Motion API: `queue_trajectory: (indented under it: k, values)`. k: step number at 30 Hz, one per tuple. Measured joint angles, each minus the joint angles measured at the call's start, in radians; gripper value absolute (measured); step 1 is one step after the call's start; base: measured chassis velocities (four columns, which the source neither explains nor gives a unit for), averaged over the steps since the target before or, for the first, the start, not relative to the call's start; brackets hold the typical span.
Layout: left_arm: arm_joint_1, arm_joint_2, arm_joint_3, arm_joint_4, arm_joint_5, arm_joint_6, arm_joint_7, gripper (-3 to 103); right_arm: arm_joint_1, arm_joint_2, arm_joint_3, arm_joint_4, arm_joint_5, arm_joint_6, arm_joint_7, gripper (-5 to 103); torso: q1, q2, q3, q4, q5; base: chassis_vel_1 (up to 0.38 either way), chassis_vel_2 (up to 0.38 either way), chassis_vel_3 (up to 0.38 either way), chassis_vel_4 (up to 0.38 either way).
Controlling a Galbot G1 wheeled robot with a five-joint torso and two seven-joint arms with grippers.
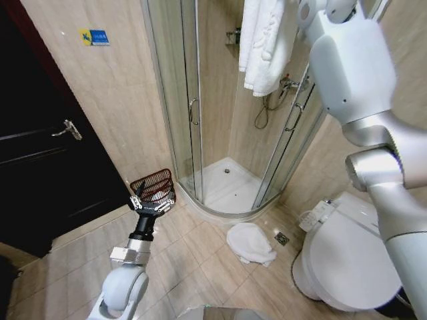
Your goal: Discard the used towel into the hamper.
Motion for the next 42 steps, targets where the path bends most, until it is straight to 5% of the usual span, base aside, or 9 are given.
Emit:
queue_trajectory:
  k: [19, 42]
  values:
    - [0.005, 0.0, 0.001, -0.008, 0.006, 0.0, 0.002, 100, -0.293, -0.095, 0.023, 0.284, 0.015, -0.028, 0.064, 2, 0.0, 0.0, 0.0, 0.0001, 0.0001, 0.0, 0.0, 0.0, 0.0]
    - [0.011, 0.004, -0.004, 0.004, 0.01, -0.005, 0.003, 100, -0.704, -0.194, 0.138, 0.494, -0.044, 0.0, 0.045, 2, 0.0, 0.0, 0.0, 0.0002, 0.0003, 0.0, 0.0, 0.0, 0.0]
